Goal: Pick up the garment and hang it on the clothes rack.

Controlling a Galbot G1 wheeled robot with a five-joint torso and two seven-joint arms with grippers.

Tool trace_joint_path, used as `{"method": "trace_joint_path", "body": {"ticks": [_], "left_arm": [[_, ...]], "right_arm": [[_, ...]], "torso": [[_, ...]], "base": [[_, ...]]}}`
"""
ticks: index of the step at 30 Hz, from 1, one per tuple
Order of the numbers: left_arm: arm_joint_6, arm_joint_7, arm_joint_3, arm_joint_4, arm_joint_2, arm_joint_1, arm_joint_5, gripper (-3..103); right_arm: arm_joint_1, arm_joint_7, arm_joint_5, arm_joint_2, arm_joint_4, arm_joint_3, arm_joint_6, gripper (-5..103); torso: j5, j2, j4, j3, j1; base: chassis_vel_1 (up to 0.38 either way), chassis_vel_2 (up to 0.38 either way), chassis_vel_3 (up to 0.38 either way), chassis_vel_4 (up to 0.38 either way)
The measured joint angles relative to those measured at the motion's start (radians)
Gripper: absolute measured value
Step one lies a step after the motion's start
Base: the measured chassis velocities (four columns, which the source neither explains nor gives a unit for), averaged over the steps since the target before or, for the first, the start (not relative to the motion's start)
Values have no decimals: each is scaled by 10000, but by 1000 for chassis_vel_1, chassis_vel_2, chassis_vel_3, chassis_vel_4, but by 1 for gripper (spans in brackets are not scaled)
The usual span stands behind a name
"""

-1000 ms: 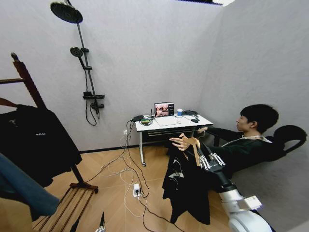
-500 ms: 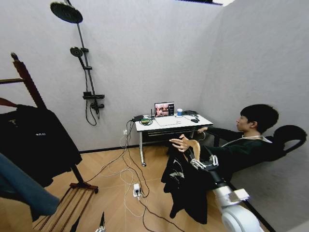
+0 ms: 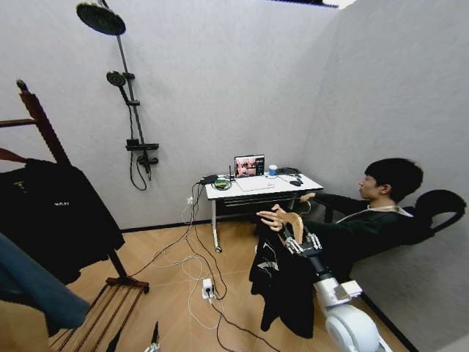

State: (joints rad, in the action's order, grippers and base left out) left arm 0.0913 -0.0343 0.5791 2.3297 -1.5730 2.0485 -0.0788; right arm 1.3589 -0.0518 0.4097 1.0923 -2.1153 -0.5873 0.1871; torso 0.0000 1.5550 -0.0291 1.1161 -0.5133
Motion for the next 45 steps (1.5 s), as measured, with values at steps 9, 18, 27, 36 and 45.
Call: {"method": "trace_joint_path", "body": {"ticks": [9,18,27,36,45], "left_arm": [[0,0,0,0,0,0,0,100],[0,0,0,0,0,0,0,100],[0,-1,0,0,0,0,0,100],[0,0,0,0,0,0,0,100],[0,0,0,0,0,0,0,100]], "right_arm": [[46,-99,-296,33,38,-187,143,15],[29,-419,-473,36,103,-310,542,10],[298,-108,-397,-219,-104,-632,648,10],[303,1,-266,-327,32,-593,625,10],[158,3,-23,-343,72,-453,461,10]], "torso": [[0,0,0,0,0],[0,0,-1,0,0],[0,0,-1,0,0],[0,0,-1,0,0],[0,0,2,0,0]], "base": [[0,0,0,0],[0,0,0,0],[0,0,0,0],[0,0,0,0],[4,6,5,3]]}}
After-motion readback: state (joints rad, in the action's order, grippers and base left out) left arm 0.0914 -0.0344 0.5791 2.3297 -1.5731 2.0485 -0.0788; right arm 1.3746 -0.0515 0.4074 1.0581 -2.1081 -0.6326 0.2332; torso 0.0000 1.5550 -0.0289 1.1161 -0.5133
